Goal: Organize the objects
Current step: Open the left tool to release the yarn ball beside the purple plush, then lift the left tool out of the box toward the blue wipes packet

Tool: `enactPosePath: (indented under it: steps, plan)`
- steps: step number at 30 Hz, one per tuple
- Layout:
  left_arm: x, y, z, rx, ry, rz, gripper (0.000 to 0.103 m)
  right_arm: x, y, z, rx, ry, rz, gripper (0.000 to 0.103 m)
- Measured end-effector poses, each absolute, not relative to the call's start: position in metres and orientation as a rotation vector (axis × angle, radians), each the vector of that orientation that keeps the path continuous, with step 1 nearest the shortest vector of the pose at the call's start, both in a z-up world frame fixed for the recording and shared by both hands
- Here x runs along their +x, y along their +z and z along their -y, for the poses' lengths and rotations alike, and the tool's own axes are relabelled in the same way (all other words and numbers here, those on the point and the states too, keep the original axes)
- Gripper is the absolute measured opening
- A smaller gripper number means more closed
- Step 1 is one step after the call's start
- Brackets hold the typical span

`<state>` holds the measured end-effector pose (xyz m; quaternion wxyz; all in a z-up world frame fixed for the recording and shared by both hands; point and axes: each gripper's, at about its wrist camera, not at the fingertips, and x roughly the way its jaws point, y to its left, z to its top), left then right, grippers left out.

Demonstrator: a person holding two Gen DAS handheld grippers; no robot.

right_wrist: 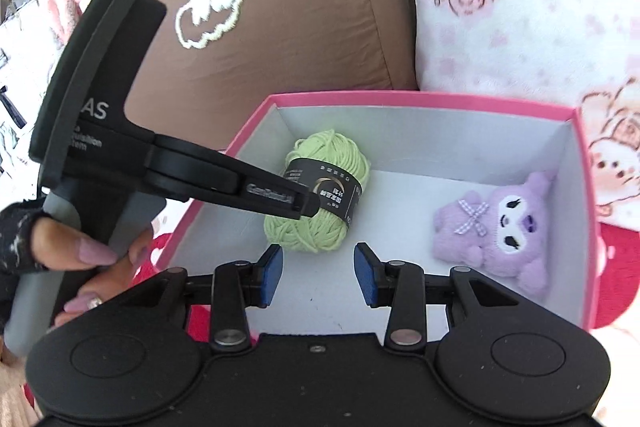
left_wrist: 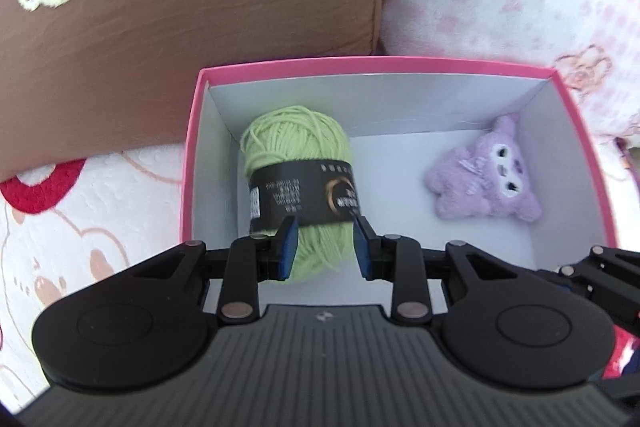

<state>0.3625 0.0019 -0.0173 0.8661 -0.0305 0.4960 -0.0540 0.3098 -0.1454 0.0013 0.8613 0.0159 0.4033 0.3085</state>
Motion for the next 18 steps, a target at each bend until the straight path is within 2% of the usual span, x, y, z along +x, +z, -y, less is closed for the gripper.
enactPosePath:
  steps: [18]
  plan:
    - [0.264, 0.039, -0.026, -0.134, -0.228, -1.005, 0.033, 0.223, 0.067, 0.166, -0.175, 0.675, -0.743, 0.048]
